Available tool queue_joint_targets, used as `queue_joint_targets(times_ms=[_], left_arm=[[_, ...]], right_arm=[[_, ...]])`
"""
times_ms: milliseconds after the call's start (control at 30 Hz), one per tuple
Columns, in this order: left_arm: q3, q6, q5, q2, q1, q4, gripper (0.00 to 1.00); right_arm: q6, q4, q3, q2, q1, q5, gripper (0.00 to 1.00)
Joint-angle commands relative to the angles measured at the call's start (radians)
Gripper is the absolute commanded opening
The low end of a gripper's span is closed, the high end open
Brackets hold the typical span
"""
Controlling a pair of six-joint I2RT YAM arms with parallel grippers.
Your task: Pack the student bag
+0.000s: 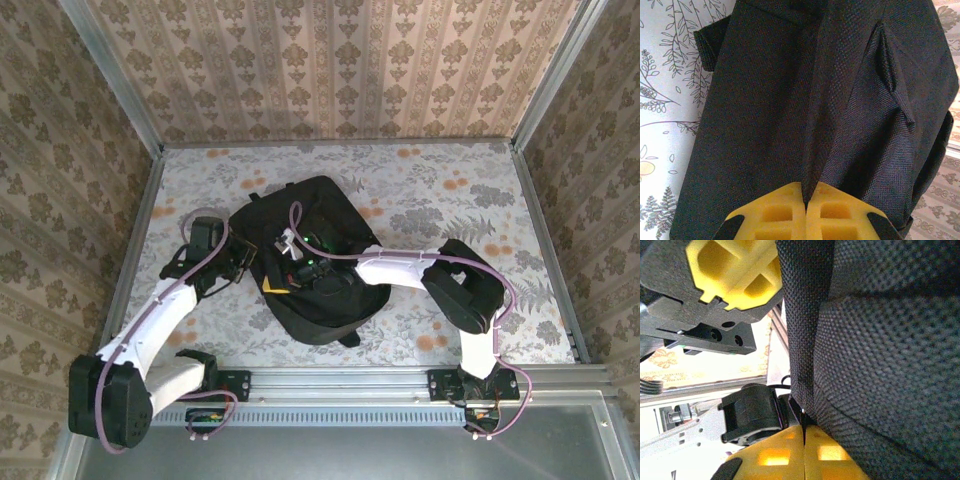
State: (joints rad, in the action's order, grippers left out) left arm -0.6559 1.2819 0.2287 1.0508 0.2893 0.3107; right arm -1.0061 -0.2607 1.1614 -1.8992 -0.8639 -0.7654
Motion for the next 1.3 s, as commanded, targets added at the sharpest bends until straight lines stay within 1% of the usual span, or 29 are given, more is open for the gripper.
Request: queue_joint_targets(times_ms=[0,233,367,500,600,733,833,867,933,1000,1100,1267], left_arm=[[-0.025,-0.037,0.076,0.004,-0.018,-0.029,0.0],[-0.025,-0.059,0.09,0.015,-0.046,-0.025,0.0],[-0.024,-0.057,0.099,0.023,-0.049,-0.032,0.0],[-0.027,-0.058,0.104,0.026,-0.048,-0.033,0.0],[-0.028,-0.061,0.103,0.025,-0.048,-0.031,0.0],[-0.03,-0.062,0.101,0.025,-0.048,-0.029,0.0],[-0.032,-0.064,0.1,0.031,-0.049,-0.028,0.0],[-0.033,-0.063,0.1,0.032,-0.049,-0.028,0.0],[-0.034,-0.062,0.103,0.035,-0.048,-0.029,0.0],[-0.034,-0.062,0.103,0.036,-0.049,-0.031,0.0],[-0.031,-0.062,0.103,0.038,-0.049,-0.032,0.0],[-0.031,-0.066,0.101,0.037,-0.048,-0.03,0.0]], right_arm=[[0.029,-0.037,-0.021,0.032,0.017,0.011,0.09],[0.05,-0.013,-0.049,0.065,0.023,0.004,0.1],[0.051,-0.01,-0.051,0.073,0.023,-0.001,0.15],[0.04,-0.019,-0.04,0.064,0.024,-0.012,0.17],[0.041,-0.017,-0.036,0.063,0.024,-0.014,0.16],[0.053,0.001,-0.032,0.063,0.023,-0.012,0.09],[0.058,0.006,-0.036,0.063,0.024,-0.015,0.07],[0.058,0.005,-0.037,0.065,0.025,-0.019,0.1],[0.055,-0.002,-0.043,0.061,0.022,-0.032,0.2],[0.045,-0.015,-0.046,0.052,0.019,-0.051,0.24],[0.036,-0.032,-0.043,0.036,0.008,-0.081,0.26],[0.052,-0.016,-0.041,0.029,-0.005,-0.102,0.27]])
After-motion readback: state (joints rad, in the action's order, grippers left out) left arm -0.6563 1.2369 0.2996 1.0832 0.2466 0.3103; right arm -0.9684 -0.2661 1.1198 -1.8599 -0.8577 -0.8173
